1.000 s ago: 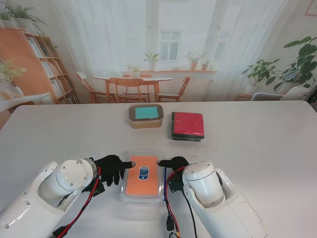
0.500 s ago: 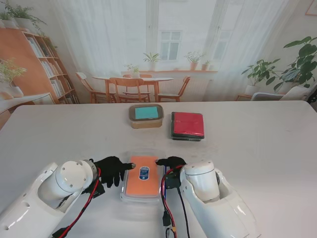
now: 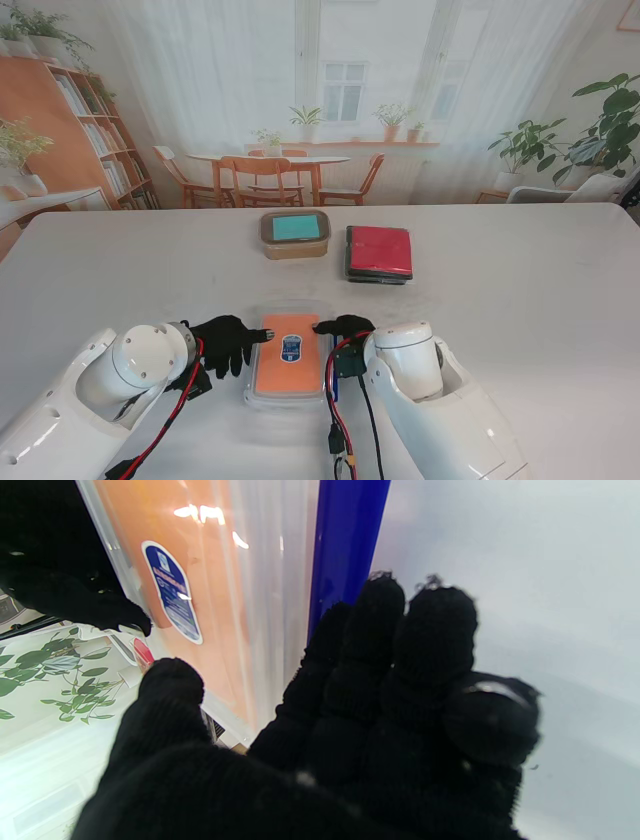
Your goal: Pair container bodies with their lids
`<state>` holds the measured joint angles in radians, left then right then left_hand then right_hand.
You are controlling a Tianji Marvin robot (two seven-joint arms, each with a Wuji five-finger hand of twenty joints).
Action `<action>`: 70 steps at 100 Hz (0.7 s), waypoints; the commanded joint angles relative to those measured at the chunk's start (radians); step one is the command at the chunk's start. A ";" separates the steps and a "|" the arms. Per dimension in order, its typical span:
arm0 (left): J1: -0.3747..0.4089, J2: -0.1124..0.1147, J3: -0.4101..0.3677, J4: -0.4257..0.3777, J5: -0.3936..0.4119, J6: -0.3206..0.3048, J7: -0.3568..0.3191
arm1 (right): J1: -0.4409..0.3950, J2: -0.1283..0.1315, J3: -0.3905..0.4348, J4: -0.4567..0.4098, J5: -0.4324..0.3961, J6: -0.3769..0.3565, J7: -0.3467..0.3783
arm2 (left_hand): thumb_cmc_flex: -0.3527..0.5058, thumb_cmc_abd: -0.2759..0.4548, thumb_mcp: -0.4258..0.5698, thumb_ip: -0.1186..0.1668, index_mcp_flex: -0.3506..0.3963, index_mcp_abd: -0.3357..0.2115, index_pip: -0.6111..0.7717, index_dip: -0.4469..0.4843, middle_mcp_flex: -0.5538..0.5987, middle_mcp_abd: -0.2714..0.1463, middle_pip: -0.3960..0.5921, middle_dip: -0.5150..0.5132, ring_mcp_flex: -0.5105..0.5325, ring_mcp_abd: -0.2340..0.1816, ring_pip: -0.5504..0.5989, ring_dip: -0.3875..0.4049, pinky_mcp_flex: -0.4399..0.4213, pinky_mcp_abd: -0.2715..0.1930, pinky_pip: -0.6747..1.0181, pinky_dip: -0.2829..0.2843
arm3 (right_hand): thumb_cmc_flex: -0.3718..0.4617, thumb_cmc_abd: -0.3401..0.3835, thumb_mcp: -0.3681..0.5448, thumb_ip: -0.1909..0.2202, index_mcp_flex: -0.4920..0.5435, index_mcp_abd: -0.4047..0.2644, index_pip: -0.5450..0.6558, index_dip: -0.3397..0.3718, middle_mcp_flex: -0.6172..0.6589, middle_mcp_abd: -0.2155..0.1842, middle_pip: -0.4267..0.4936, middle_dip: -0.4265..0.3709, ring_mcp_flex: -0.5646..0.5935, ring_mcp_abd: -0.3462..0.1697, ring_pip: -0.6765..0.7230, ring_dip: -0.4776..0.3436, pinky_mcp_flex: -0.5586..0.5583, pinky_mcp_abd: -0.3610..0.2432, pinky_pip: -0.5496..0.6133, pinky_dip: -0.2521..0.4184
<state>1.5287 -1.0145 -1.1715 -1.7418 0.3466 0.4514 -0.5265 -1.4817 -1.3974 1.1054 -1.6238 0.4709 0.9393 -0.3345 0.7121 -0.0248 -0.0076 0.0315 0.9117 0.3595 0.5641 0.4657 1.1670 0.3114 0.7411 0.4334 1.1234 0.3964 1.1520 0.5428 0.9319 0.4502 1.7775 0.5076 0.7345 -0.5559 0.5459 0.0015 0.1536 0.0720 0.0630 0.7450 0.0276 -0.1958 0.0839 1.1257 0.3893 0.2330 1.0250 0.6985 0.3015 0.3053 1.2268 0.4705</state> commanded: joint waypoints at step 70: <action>0.002 0.000 0.001 -0.004 0.000 -0.006 -0.010 | 0.004 0.055 -0.064 0.075 -0.320 0.020 0.185 | 0.031 -0.008 -0.013 -0.003 0.037 -0.035 0.023 -0.001 0.035 -0.011 0.031 0.011 0.030 0.096 0.056 0.005 0.064 -0.165 0.134 -0.012 | 0.118 -0.032 0.174 -0.022 0.007 0.181 0.088 -0.050 0.059 0.437 0.260 0.039 0.087 -0.130 0.163 0.208 0.150 -0.148 0.228 0.124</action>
<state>1.5271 -1.0131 -1.1719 -1.7424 0.3483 0.4485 -0.5321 -1.4446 -1.3594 1.0449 -1.5971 0.1585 0.9376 -0.1564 0.7229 -0.0250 -0.0070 0.0316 0.9141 0.3589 0.5786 0.4657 1.1673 0.3111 0.7413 0.4334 1.1235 0.3961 1.1522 0.5428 0.9326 0.4496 1.7779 0.5009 0.6876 -0.6353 0.5352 -0.0885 0.1546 0.1636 0.1613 0.7186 0.0501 -0.0569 0.3684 1.2258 0.4442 0.1242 1.1488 0.8878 0.4157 0.1937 1.3971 0.5849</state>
